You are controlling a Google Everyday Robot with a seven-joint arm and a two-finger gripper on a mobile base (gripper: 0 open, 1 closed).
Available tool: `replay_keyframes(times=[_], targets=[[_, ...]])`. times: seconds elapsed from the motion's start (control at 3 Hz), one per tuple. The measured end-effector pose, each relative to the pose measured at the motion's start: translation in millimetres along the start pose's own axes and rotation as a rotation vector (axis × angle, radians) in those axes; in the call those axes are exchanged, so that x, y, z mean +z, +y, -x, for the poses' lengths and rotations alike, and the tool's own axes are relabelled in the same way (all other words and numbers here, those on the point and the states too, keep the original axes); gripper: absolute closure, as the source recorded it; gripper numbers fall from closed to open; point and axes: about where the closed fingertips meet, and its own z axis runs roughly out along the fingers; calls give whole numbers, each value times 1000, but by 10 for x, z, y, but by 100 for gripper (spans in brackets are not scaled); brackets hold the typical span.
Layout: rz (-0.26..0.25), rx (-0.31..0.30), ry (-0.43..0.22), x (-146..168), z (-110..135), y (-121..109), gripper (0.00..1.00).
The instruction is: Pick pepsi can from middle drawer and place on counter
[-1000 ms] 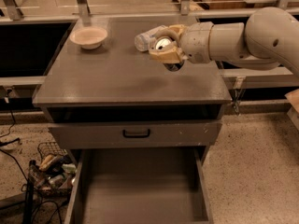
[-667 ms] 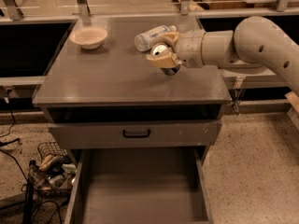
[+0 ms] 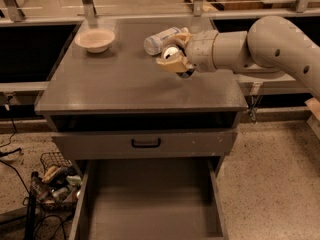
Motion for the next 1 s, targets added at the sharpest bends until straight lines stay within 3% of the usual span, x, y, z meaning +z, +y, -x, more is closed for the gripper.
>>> replay_keyframes(times=[0.33,0.67,1.0], targets=[[-68,-76,83,10,-90,-37,100],[-82,-119,158,117,-292,30,100],[-82,-131,168,171,-285,116,100]])
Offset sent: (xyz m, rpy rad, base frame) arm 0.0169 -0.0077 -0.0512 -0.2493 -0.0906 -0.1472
